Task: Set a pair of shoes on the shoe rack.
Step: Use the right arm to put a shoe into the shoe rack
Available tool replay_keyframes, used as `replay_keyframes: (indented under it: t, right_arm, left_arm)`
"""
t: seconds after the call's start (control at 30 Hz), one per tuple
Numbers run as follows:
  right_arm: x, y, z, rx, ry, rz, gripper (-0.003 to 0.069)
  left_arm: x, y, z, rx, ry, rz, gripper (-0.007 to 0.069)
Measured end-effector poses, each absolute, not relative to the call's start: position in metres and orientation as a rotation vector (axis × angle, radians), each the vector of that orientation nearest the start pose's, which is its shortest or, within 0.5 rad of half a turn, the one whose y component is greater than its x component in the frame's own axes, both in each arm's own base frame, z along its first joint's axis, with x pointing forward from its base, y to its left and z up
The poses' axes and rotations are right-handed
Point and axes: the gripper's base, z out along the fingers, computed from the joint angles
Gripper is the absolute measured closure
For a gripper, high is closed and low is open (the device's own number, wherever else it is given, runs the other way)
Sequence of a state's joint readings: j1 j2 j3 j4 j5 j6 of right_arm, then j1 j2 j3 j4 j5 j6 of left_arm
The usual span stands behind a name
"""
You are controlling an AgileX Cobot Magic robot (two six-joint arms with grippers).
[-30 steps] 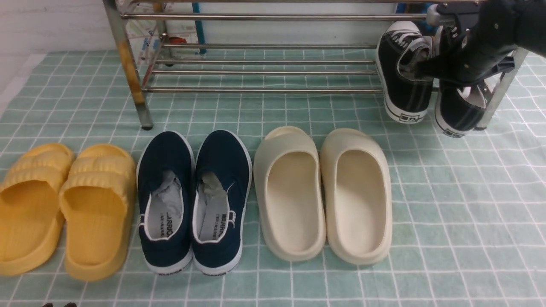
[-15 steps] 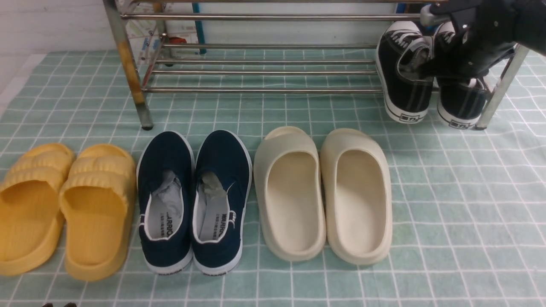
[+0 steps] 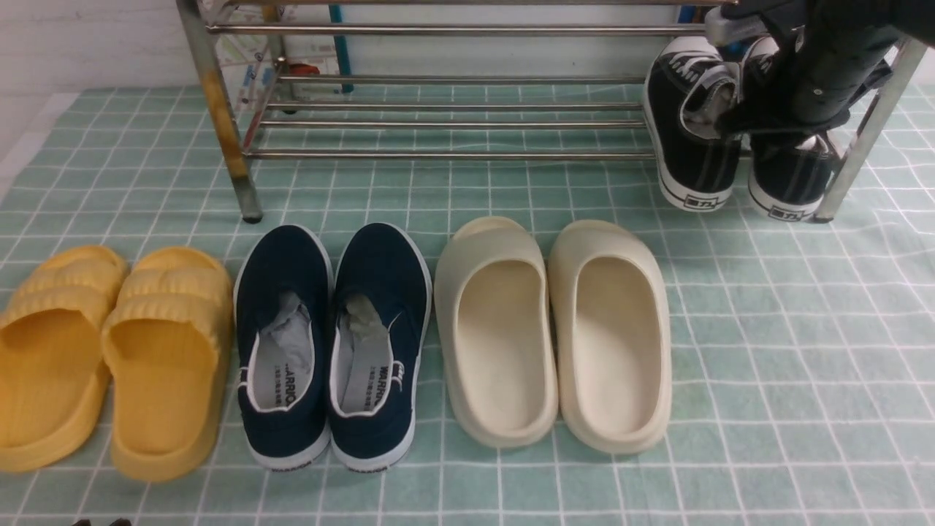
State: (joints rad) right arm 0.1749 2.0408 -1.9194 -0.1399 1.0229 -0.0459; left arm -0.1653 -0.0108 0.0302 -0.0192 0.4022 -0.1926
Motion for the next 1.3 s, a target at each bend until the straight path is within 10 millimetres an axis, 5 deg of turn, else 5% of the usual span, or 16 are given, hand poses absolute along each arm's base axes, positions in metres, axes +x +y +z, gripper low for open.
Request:
replay_keyframes:
  t: [0.23,0.87,1.3]
  right_arm:
    - [0.439,0.070,0.295,-0.347,2.685,-0.093,0.0658]
    - [0.444,0.066,0.268,-0.443,2.727,-0.164,0.0659]
    - [0.443,0.055,0.289,-0.424,2.638,-0.323,0.0655]
  left_arm:
    - [0.051,-0.009,0.168,-0.038,1.913,-0.261,0.0386]
    - [0.051,-0.009,0.168,-0.038,1.913,-0.261,0.0386]
    - [0.051,-0.009,0.168,-0.038,1.913,-0.261,0.0386]
